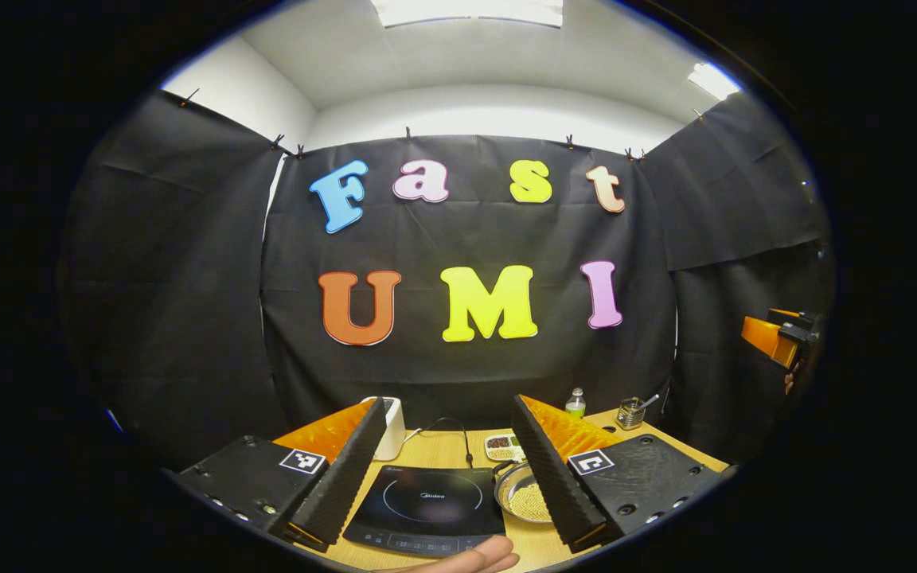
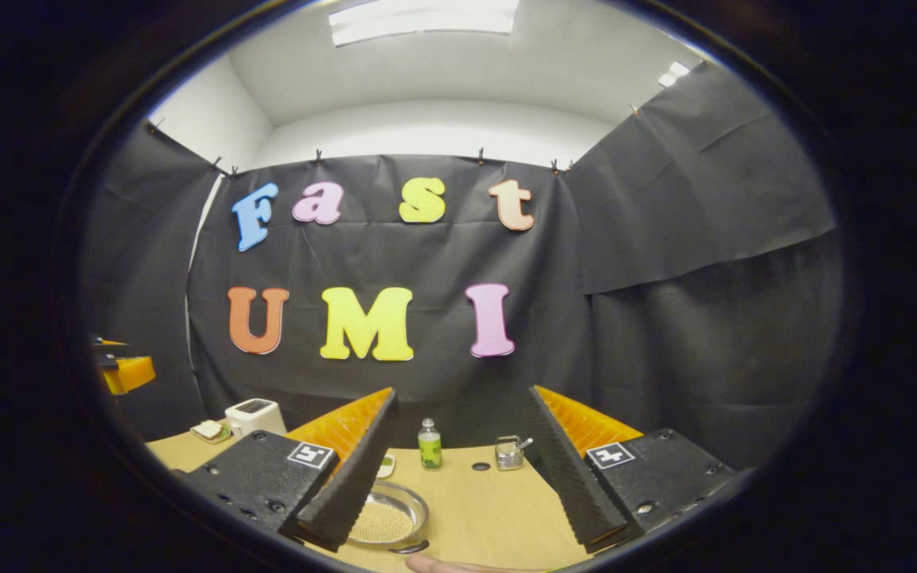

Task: First push the handle of the pot to place it horizontally, then grasp the pot with both hands and set it on the induction cooktop.

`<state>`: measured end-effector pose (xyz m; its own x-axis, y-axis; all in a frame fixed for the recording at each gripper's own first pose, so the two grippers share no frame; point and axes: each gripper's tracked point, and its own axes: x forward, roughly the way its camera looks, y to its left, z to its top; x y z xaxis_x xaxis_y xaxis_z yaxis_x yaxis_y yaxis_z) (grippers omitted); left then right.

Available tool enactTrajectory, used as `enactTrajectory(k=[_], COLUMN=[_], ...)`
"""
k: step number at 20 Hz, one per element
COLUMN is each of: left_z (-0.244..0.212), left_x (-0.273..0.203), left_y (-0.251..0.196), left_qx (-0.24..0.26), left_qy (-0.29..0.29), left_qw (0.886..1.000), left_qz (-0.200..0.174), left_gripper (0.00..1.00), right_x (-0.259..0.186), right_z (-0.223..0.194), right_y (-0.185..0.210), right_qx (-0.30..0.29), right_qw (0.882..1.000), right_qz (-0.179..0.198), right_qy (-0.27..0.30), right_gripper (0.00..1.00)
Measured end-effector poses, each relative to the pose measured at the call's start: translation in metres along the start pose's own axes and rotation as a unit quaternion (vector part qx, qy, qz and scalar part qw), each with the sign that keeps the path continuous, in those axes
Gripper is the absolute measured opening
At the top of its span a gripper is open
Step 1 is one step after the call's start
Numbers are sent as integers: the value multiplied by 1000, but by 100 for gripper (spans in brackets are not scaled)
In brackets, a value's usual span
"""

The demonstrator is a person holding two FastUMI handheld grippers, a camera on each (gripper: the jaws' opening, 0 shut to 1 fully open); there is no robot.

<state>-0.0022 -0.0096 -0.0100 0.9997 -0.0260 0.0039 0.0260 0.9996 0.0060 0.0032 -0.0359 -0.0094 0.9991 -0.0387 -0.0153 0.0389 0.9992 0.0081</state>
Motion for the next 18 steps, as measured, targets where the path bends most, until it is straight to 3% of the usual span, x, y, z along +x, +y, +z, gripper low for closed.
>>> enactTrajectory(k=[9, 12, 14, 15, 18], left_z=[1, 3, 5, 7, 6], left_x=[-25, -34, -39, -41, -45], left_y=[-2, -6, -7, -8, -11], left_qx=[-3, -8, -8, -8, -10], left_qy=[-7, -14, -19, -22, -27], left_qw=[1000, 1000, 1000, 1000, 1000], left_qz=[17, 10, 11, 11, 9], left_gripper=[95, 95, 95, 95, 95], right_x=[28, 38, 45, 48, 54], right_z=[-56, -77, -92, -101, -131], right_y=[0, 2, 10, 16, 33], right_qx=[23, 17, 3, -6, -11], right_qw=[997, 996, 996, 995, 989], right_qz=[0, 3, 17, 29, 69], right_qy=[71, 86, 92, 98, 132], right_gripper=[99, 83, 79, 82, 53])
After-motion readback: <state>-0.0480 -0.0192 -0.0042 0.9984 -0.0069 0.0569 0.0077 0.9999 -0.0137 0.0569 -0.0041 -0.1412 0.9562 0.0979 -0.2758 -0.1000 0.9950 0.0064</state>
